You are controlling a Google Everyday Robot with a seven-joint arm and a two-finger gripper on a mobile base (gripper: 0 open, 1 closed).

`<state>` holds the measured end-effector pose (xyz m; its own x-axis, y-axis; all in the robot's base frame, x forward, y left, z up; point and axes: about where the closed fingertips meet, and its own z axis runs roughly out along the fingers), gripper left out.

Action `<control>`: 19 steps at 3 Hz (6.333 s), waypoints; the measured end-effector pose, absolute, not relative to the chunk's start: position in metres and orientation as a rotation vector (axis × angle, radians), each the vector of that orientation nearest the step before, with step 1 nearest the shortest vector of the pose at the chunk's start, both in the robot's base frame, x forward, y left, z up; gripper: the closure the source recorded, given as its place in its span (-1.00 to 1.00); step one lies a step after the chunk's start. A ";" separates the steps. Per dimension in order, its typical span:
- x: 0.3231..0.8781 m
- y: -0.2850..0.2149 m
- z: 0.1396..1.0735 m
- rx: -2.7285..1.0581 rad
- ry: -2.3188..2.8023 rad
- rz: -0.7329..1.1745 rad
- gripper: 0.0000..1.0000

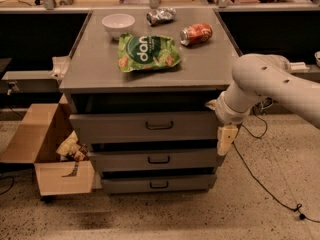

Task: Open top drawer

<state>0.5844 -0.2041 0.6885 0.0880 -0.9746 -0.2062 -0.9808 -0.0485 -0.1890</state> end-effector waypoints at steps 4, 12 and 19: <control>0.630 -0.168 0.656 -2.141 1.899 0.148 0.75; 0.601 -0.162 0.653 -2.206 1.861 0.213 -1.00; 0.497 -0.159 0.661 -2.341 1.775 0.409 0.57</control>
Offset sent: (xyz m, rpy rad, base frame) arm 0.0620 0.0388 -0.0376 0.0476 0.0610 0.0578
